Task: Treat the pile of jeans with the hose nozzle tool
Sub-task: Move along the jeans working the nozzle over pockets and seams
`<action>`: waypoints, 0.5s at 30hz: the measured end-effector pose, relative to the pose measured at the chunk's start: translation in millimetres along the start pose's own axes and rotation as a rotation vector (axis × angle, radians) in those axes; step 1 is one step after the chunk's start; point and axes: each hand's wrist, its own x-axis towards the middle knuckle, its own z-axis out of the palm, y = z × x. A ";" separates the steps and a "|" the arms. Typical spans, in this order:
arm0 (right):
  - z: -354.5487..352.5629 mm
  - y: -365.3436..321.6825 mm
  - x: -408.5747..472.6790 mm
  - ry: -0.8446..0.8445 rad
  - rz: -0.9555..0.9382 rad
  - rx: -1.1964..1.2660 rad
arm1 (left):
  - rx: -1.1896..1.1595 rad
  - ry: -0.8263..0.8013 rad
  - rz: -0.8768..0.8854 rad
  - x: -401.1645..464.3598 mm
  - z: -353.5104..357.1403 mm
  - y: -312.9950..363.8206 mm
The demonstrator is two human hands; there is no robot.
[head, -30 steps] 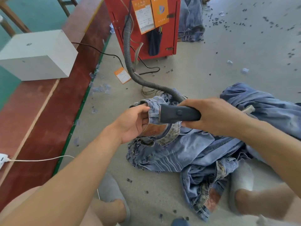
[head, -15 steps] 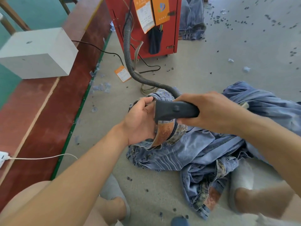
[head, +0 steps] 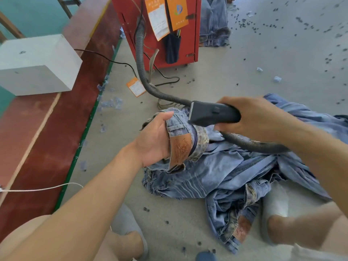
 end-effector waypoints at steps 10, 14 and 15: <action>32.5 40.5 8.2 -0.202 0.195 -0.320 | 0.144 0.396 0.124 -1.3 -14.6 -0.7; 43.3 26.4 14.2 -0.199 0.145 -0.301 | 0.239 0.369 0.126 -2.6 -14.3 -4.6; 43.4 20.3 15.2 -0.211 0.105 -0.269 | 0.269 0.376 0.125 -2.5 -15.3 -5.2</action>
